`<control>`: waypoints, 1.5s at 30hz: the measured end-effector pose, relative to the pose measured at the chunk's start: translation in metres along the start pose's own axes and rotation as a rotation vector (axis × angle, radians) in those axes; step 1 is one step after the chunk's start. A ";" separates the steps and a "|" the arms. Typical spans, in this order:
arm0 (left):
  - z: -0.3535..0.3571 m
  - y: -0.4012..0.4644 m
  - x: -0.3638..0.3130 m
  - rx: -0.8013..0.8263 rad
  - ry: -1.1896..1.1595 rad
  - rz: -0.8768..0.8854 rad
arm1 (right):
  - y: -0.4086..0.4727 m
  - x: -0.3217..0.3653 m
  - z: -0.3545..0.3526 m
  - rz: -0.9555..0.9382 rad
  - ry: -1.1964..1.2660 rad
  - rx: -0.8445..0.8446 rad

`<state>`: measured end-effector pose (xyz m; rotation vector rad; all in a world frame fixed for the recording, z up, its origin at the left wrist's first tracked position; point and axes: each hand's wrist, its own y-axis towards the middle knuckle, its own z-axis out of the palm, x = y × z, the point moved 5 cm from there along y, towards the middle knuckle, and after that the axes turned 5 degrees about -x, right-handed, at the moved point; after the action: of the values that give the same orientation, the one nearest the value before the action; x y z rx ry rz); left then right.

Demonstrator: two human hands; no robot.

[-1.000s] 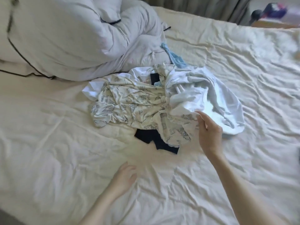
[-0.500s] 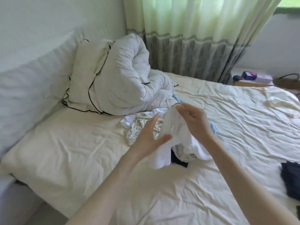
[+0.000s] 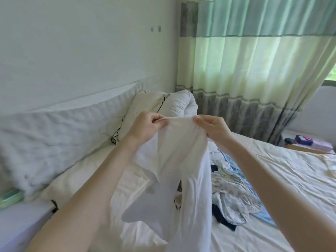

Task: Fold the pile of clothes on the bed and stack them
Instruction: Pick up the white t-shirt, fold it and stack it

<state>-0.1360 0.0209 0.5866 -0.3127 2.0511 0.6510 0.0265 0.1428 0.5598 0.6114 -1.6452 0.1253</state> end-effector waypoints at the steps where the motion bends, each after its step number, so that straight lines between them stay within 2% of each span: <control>1: -0.011 0.001 -0.004 -0.014 0.035 0.017 | 0.002 0.000 0.008 0.003 0.019 0.044; 6: -0.049 -0.006 -0.022 -0.058 0.089 0.068 | 0.000 0.005 0.043 -0.061 -0.056 0.120; 8: -0.062 -0.006 -0.025 -0.111 0.136 0.077 | -0.004 0.007 0.058 -0.106 -0.113 0.120; 12: -0.089 -0.005 -0.030 -0.234 0.136 0.073 | -0.025 -0.008 0.090 -0.125 -0.066 0.136; 15: -0.111 -0.005 -0.033 -0.350 0.114 0.075 | -0.051 -0.041 0.111 -0.040 0.041 0.330; 17: -0.125 -0.007 -0.036 -0.408 0.088 0.069 | -0.063 -0.065 0.123 0.023 -0.010 0.464; 18: -0.132 -0.008 -0.037 -0.430 0.080 0.067 | -0.064 -0.072 0.125 0.024 -0.062 0.468; 21: -0.154 -0.012 -0.032 -0.512 0.100 0.053 | -0.046 -0.068 0.113 0.060 -0.039 0.284; 25: -0.172 -0.024 -0.001 -0.671 0.432 -0.078 | -0.022 -0.019 0.094 0.031 0.087 0.234; 27: -0.159 -0.031 0.010 -0.597 0.486 -0.027 | -0.010 0.009 0.097 -0.004 0.111 0.282; 30: -0.110 -0.039 0.007 -0.390 0.406 0.166 | 0.006 0.046 0.114 0.001 0.135 0.360; 32: -0.085 -0.046 0.005 -0.401 0.319 0.196 | 0.014 0.066 0.125 -0.001 0.110 0.405; 34: -0.071 -0.051 0.005 -0.428 0.158 0.174 | 0.019 0.079 0.133 -0.006 0.061 0.456; 37: -0.068 -0.048 0.006 -0.332 0.021 0.108 | 0.022 0.084 0.135 0.011 0.056 0.539; 42: -0.087 -0.044 0.007 -0.343 0.090 0.038 | 0.011 0.069 0.130 0.085 0.160 0.683; 45: -0.091 -0.039 0.001 -0.184 -0.065 -0.001 | -0.007 0.041 0.126 0.123 0.254 0.816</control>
<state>-0.1834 -0.0625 0.6121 -0.3945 1.9329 0.8411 -0.0841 0.0704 0.5743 1.0513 -1.3450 0.9566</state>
